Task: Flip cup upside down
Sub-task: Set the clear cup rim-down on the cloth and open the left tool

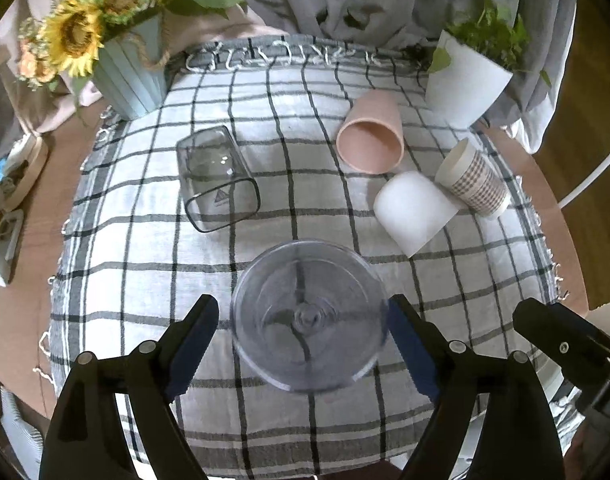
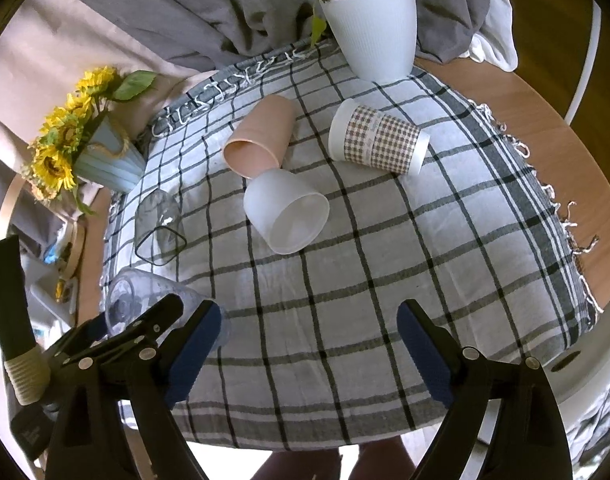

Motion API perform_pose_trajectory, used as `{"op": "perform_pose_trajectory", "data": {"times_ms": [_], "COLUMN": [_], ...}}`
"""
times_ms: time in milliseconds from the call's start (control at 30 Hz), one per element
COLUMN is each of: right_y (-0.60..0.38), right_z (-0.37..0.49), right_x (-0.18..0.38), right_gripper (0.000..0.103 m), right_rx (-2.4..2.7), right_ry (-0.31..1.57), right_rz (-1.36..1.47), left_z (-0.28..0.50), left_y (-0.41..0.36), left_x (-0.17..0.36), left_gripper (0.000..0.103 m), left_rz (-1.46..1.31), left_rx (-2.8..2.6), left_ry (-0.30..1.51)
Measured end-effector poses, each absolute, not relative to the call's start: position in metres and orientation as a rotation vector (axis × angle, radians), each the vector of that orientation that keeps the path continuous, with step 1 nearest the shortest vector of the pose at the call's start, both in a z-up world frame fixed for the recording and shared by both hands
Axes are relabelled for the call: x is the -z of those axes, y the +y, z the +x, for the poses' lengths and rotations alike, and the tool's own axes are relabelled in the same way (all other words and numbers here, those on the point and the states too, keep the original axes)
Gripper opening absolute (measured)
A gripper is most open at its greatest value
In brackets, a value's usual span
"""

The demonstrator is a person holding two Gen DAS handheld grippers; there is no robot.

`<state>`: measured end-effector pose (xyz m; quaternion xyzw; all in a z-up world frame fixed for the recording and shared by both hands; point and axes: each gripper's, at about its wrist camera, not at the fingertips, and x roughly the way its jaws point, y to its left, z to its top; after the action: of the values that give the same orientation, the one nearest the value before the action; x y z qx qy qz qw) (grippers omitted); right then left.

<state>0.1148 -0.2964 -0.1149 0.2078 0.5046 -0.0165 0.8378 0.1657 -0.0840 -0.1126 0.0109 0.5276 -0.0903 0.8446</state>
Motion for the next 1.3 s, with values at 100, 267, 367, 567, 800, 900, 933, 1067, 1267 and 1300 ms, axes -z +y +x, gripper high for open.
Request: {"op": "perform_pose_trajectory", "data": {"times_ms": [100, 267, 367, 567, 800, 900, 933, 1067, 1267, 1300], "right_y": [-0.298, -0.297, -0.296, -0.286, -0.269, -0.263, -0.262, -0.255, -0.247, -0.247], "right_z": [0.109, 0.096, 0.085, 0.058, 0.022, 0.007, 0.003, -0.016, -0.04, -0.043], "right_x": [0.106, 0.085, 0.07, 0.044, 0.024, 0.018, 0.017, 0.013, 0.006, 0.006], "right_gripper": [0.09, 0.092, 0.094, 0.096, 0.096, 0.096, 0.096, 0.096, 0.096, 0.096], "right_rx": [0.027, 0.014, 0.01, 0.014, 0.021, 0.031, 0.032, 0.034, 0.045, 0.047], "right_ry": [1.047, 0.991, 0.942, 0.866, 0.82, 0.805, 0.802, 0.788, 0.766, 0.765], "right_rz": [0.429, 0.425, 0.416, 0.37, 0.299, 0.277, 0.275, 0.261, 0.26, 0.261], "left_z": [0.152, 0.127, 0.113, 0.082, 0.044, 0.03, 0.026, 0.008, -0.014, -0.016], "left_y": [-0.079, -0.068, -0.061, -0.047, -0.035, -0.03, -0.029, -0.023, -0.017, -0.016], "left_x": [0.098, 0.07, 0.057, 0.035, 0.022, 0.019, 0.019, 0.013, 0.004, 0.003], "left_gripper": [0.095, 0.102, 0.102, 0.102, 0.103, 0.103, 0.103, 0.102, 0.103, 0.103], "left_rz": [-0.004, -0.013, 0.003, 0.022, 0.041, 0.035, 0.034, 0.03, 0.038, 0.038], "left_rx": [0.188, 0.159, 0.114, 0.052, 0.025, 0.031, 0.031, 0.029, 0.039, 0.041], "left_ry": [1.074, 0.993, 0.943, 0.864, 0.842, 0.841, 0.84, 0.823, 0.791, 0.788]}}
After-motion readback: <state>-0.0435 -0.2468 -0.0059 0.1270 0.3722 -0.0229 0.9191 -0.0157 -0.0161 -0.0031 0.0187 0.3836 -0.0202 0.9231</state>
